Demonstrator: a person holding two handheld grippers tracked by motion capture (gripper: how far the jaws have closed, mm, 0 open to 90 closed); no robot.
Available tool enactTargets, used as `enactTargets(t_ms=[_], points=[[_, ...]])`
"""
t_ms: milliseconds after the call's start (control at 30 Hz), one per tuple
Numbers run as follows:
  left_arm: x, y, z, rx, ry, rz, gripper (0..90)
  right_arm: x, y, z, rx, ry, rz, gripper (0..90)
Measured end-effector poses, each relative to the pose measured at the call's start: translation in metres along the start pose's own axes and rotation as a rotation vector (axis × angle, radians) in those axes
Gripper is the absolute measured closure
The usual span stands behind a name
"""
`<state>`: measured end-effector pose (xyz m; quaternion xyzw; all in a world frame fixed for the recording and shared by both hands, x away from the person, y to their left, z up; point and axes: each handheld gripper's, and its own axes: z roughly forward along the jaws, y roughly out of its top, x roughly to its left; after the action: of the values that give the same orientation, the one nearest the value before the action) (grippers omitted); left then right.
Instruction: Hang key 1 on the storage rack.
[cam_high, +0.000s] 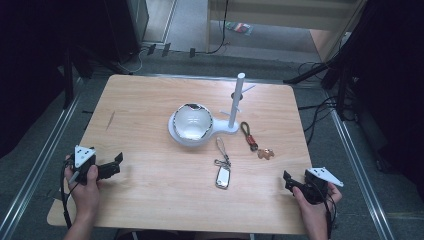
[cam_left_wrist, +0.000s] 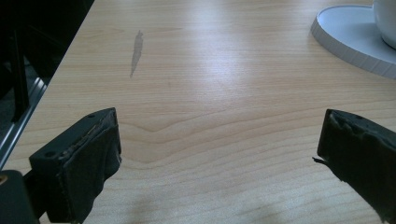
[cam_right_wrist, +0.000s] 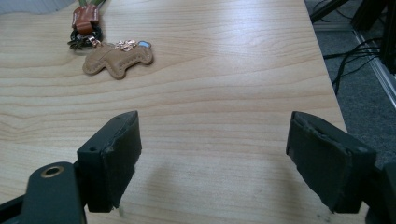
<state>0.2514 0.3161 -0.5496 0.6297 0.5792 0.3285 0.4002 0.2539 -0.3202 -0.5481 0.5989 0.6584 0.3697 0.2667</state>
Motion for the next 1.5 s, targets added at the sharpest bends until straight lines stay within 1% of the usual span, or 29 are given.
enactTargets(t_ms=[133, 167, 233, 300, 333, 367, 400, 433, 500, 533, 567, 600, 633, 667, 733, 767, 833, 867, 933, 967, 1000, 1033, 1100, 1133, 1167, 1200, 1367, 1467, 1500], points=[[0.0, 0.0, 0.0, 0.0, 0.0, -0.001, 0.0, 0.0, 0.001, 0.0, 0.019, -0.007, 0.014, 19.6], [0.0, 0.0, 0.0, 0.0, -0.002, -0.004, 0.0, 0.001, 0.004, 0.0, 0.046, -0.021, 0.033, 20.9], [0.0, 0.0, 0.0, 0.001, -0.001, -0.007, 0.0, 0.001, 0.005, -0.001, 0.052, -0.023, 0.025, 21.5], [0.001, 0.0, -0.001, 0.001, -0.004, -0.007, 0.0, 0.003, 0.01, -0.001, 0.083, -0.024, 0.011, 24.0], [0.001, 0.0, -0.001, -0.006, -0.005, -0.012, 0.0, 0.004, 0.014, -0.001, 0.113, -0.017, -0.009, 24.9], [0.001, 0.0, -0.001, -0.006, -0.005, -0.012, 0.0, 0.004, 0.014, -0.001, 0.113, -0.017, -0.009, 24.9], [0.001, 0.0, 0.0, -0.008, -0.006, -0.016, 0.0, 0.005, 0.02, 0.001, 0.145, -0.01, -0.024, 28.5], [0.001, 0.0, 0.0, -0.009, -0.006, -0.018, 0.0, 0.005, 0.02, 0.001, 0.145, -0.01, -0.024, 28.5], [0.002, -0.001, -0.001, -0.011, -0.007, -0.021, 0.0, 0.007, 0.031, 0.003, 0.181, 0.009, -0.044, 33.2], [0.002, -0.001, -0.001, -0.011, -0.007, -0.021, 0.0, 0.007, 0.031, 0.003, 0.181, 0.009, -0.044, 33.2], [0.002, 0.0, -0.001, -0.009, -0.009, -0.022, 0.0, 0.01, 0.039, 0.004, 0.197, 0.03, -0.078, 38.2], [0.002, 0.0, -0.001, -0.009, -0.009, -0.022, 0.0, 0.01, 0.039, 0.004, 0.197, 0.03, -0.078, 38.2], [0.002, 0.0, -0.001, -0.006, -0.011, -0.021, 0.0, 0.012, 0.047, 0.006, 0.216, 0.042, -0.098, 40.8], [0.002, 0.0, -0.001, -0.007, -0.01, -0.021, 0.0, 0.014, 0.052, 0.007, 0.227, 0.056, -0.102, 41.7], [0.002, 0.0, -0.001, -0.006, -0.011, -0.022, 0.0, 0.014, 0.055, 0.009, 0.233, 0.065, -0.115, 42.6], [0.002, 0.0, -0.001, -0.007, -0.012, -0.023, 0.0, 0.017, 0.063, 0.013, 0.268, 0.073, -0.153, 43.8], [0.002, 0.0, -0.001, -0.007, -0.012, -0.023, 0.0, 0.018, 0.065, 0.015, 0.277, 0.078, -0.166, 44.6], [0.002, 0.0, 0.0, -0.007, -0.013, -0.021, 0.0, 0.021, 0.071, 0.02, 0.308, 0.087, -0.202, 46.9], [0.002, 0.0, 0.0, -0.006, -0.014, -0.022, 0.0, 0.023, 0.075, 0.024, 0.322, 0.077, -0.242, 48.2], [0.002, 0.0, 0.0, -0.006, -0.014, -0.022, 0.0, 0.023, 0.075, 0.024, 0.322, 0.077, -0.242, 48.2], [0.002, 0.0, -0.001, -0.004, -0.015, -0.023, 0.0, 0.025, 0.077, 0.026, 0.324, 0.072, -0.258, 49.4], [0.003, 0.0, -0.001, -0.004, -0.015, -0.022, 0.0, 0.027, 0.082, 0.03, 0.344, 0.091, -0.28, 50.6], [0.003, 0.0, -0.001, -0.004, -0.016, -0.022, 0.0, 0.028, 0.084, 0.031, 0.354, 0.094, -0.285, 50.9], [0.002, 0.0, -0.001, -0.005, -0.015, -0.022, 0.0, 0.03, 0.088, 0.034, 0.376, 0.112, -0.301, 54.1], [0.002, 0.0, 0.0, -0.005, -0.014, -0.02, 0.0, 0.031, 0.09, 0.036, 0.39, 0.122, -0.312, 53.3], [0.002, 0.0, 0.0, -0.005, -0.014, -0.02, 0.0, 0.034, 0.092, 0.037, 0.409, 0.119, -0.323, 52.2], [0.002, 0.0, 0.0, -0.004, -0.016, -0.019, 0.0, 0.041, 0.1, 0.043, 0.448, 0.084, -0.356, 50.3], [0.002, 0.0, 0.0, -0.004, -0.017, -0.019, 0.0, 0.042, 0.104, 0.045, 0.458, 0.081, -0.364, 50.8], [0.002, 0.0, 0.0, -0.003, -0.017, -0.019, 0.0, 0.045, 0.107, 0.048, 0.478, 0.084, -0.363, 51.5]])
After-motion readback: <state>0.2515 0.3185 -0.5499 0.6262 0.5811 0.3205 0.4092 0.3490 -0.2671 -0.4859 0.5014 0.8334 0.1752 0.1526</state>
